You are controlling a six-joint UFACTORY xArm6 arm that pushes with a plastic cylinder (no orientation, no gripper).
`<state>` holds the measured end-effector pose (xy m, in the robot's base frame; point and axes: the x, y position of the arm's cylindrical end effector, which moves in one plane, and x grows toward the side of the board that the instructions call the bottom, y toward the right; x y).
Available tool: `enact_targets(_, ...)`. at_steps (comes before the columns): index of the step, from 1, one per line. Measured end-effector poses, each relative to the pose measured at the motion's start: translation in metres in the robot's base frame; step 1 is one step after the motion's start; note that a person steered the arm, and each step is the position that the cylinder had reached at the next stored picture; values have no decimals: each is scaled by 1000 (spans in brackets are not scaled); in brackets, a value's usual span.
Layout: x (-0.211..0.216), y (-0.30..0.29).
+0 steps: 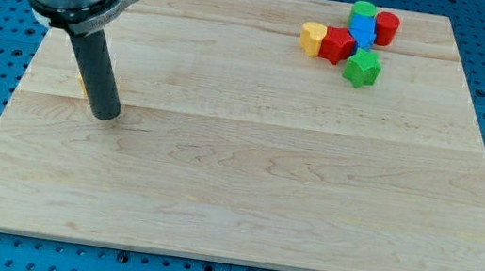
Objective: Push the hexagon closer to the yellow heart
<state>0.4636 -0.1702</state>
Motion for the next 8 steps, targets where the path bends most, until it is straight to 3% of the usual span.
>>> enact_targets(1,-55,-33)
enact_targets(2,-83,18)
enact_targets(3,-107,-23)
enact_targets(5,-2,19)
enact_targets(6,-40,-75)
enact_targets(7,-107,-92)
enact_targets(8,-119,22)
